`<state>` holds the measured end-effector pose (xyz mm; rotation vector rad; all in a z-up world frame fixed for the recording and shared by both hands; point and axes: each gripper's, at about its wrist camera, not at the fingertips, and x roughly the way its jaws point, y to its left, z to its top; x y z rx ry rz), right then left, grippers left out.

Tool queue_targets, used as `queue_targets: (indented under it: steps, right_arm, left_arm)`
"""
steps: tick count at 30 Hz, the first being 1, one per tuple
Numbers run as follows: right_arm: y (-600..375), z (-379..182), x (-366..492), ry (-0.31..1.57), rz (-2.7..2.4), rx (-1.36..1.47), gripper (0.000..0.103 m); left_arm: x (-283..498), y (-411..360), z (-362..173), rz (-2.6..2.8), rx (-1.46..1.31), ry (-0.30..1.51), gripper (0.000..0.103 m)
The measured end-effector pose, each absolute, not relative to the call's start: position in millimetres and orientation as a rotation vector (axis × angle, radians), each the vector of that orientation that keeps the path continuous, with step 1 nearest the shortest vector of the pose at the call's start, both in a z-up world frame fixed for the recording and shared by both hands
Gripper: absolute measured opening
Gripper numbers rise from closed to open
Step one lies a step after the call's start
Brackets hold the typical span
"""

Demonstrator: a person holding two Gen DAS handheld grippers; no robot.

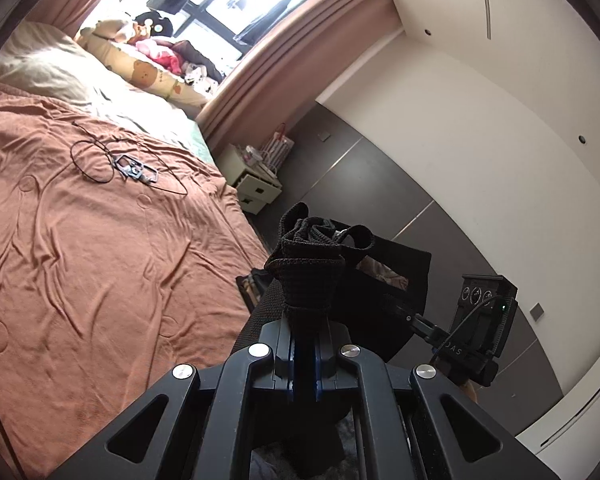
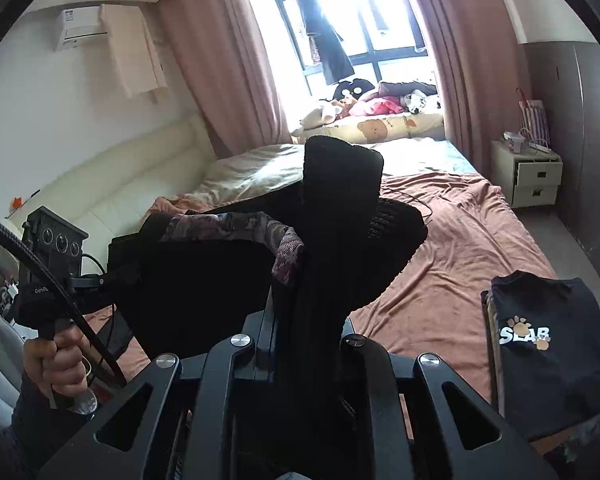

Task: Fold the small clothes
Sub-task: 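Lift the folded black shirt with both grippers and carry it to the clothes stack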

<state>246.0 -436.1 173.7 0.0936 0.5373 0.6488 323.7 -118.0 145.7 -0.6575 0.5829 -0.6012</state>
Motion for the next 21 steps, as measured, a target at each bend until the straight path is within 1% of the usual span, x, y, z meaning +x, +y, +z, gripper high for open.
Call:
queue_targets:
  steps: [14, 21]
  right_arm:
    - [-505.2, 176.2, 226.8, 0.478, 0.555, 0.1, 0.011]
    - [-537.2, 180.4, 210.0, 0.445, 0.477, 0.094, 0.011]
  left_arm:
    - [348.0, -209.1, 164.9, -0.729, -0.573, 0.599, 0.006]
    - [368.2, -268.4, 176.1, -0.842, -0.518, 0.595, 0.006]
